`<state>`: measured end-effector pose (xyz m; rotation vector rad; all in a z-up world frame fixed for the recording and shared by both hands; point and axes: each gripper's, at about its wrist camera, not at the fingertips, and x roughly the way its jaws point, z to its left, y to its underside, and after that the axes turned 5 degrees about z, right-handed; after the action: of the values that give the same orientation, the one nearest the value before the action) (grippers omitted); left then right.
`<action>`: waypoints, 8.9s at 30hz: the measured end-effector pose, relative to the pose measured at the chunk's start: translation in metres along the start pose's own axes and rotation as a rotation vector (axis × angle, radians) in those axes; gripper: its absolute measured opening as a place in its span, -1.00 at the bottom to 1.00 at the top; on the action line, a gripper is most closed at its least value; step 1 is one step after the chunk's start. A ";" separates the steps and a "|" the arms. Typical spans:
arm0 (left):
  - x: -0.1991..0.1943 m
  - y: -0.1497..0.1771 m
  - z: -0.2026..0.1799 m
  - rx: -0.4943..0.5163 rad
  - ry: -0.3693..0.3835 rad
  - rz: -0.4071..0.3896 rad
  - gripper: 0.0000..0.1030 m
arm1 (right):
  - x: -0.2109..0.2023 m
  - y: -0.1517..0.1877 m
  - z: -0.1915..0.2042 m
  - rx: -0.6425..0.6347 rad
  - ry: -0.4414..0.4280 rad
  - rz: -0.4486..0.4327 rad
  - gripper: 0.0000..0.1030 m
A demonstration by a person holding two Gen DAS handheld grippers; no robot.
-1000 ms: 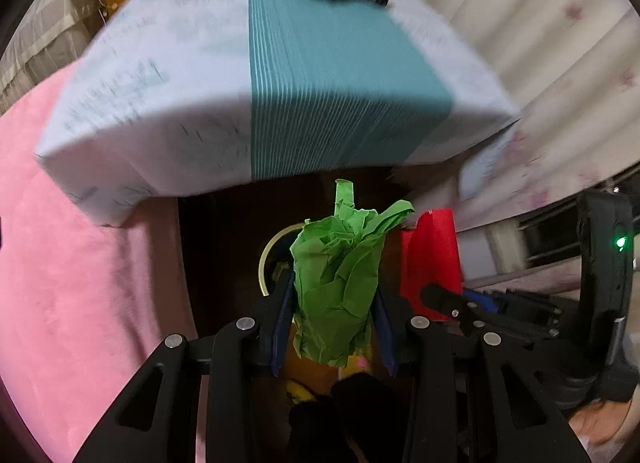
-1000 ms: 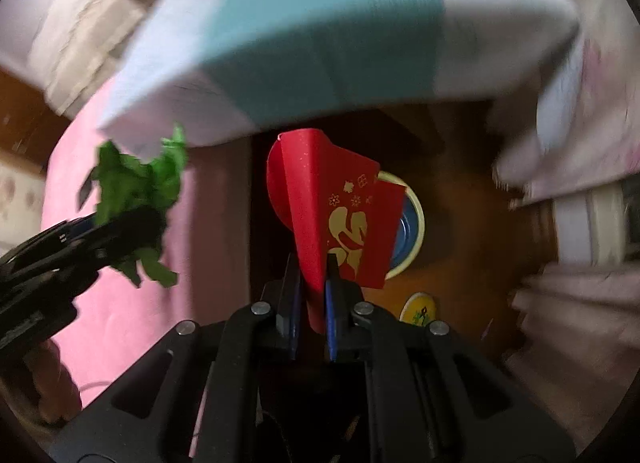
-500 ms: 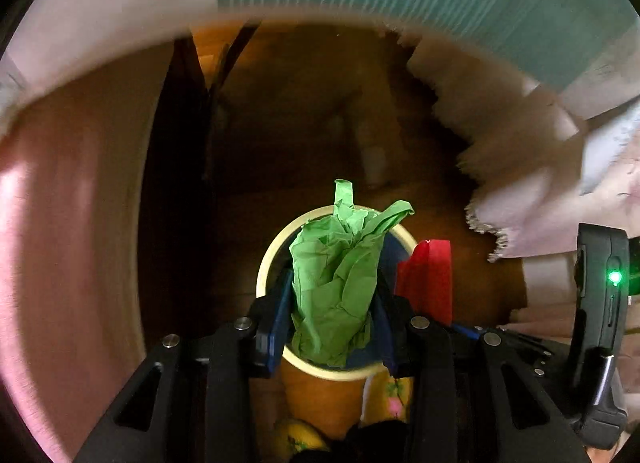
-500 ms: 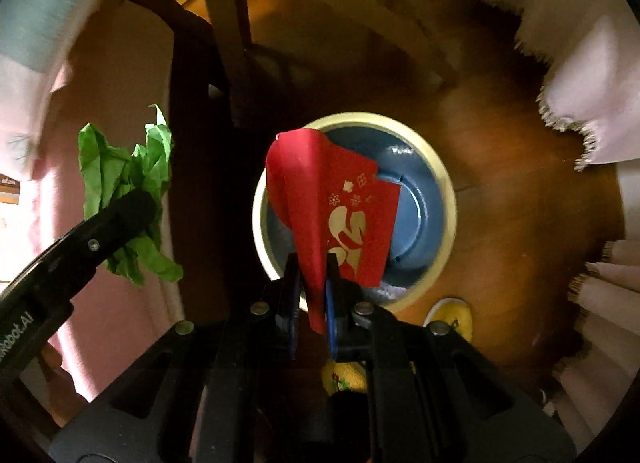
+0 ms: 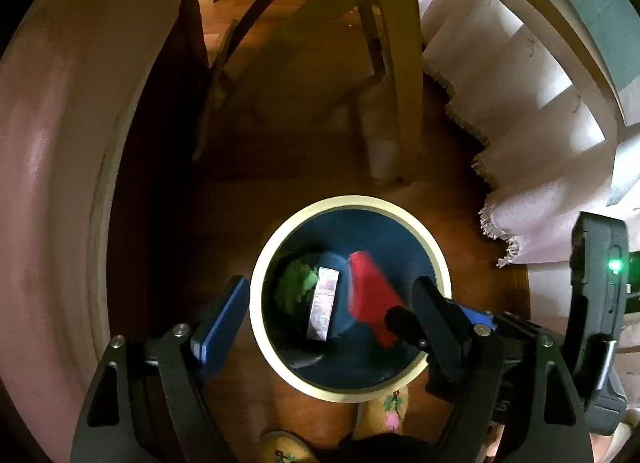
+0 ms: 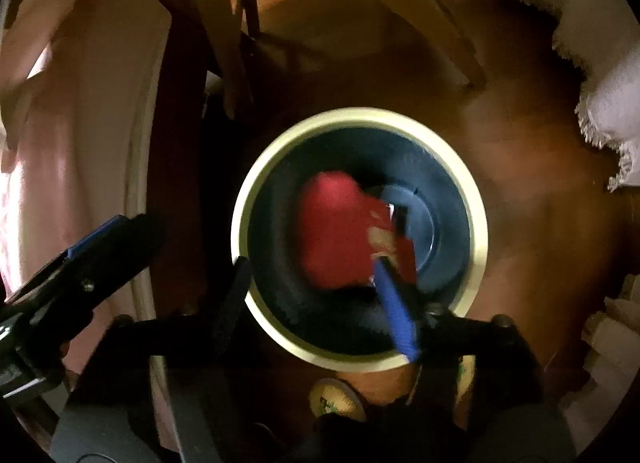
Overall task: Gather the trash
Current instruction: 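Carry the green bag and red envelope over the bin and release both, then move both tools back over the table toward the remaining trash, then grasp the green snack box with the left tool while the right tool grasps the black-gold wrapper, then carry the snack box and wrapper over the bin and open both tools, then raise both tools back toward the table, then grasp the lavender milk carton with the left tool while the right tool grasps the black TALOPN card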
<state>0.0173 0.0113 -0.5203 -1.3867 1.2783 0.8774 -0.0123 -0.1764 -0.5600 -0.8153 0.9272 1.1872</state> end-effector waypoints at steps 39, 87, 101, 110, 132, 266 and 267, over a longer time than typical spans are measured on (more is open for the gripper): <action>-0.557 -0.002 -0.082 0.087 -0.117 -0.421 0.65 | -0.508 0.061 0.223 -0.226 0.011 -0.484 0.20; -0.266 -0.441 -0.123 -0.387 -0.041 -0.045 0.40 | -0.359 -0.480 0.104 -0.397 0.038 -0.163 0.35; -0.221 -0.461 -0.122 -0.448 0.018 0.023 -0.18 | -0.337 -0.480 0.098 -0.415 0.002 -0.084 0.32; -0.242 -0.446 -0.134 -0.411 0.007 0.010 -0.51 | -0.348 -0.461 0.102 -0.441 -0.002 -0.109 0.13; -0.414 -0.288 -0.123 -0.091 -0.054 -0.175 -0.51 | -0.424 -0.302 0.157 -0.466 0.002 -0.262 0.09; -0.549 -0.254 -0.114 0.033 -0.122 -0.439 0.78 | -0.572 -0.221 0.216 -0.282 0.145 -0.618 0.34; -0.534 -0.276 -0.120 0.012 -0.125 -0.422 0.78 | -0.565 -0.247 0.208 -0.292 0.142 -0.602 0.33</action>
<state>0.1799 0.0031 0.0708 -1.4944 0.8497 0.6510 0.1972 -0.2590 0.0506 -1.3173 0.5582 0.7454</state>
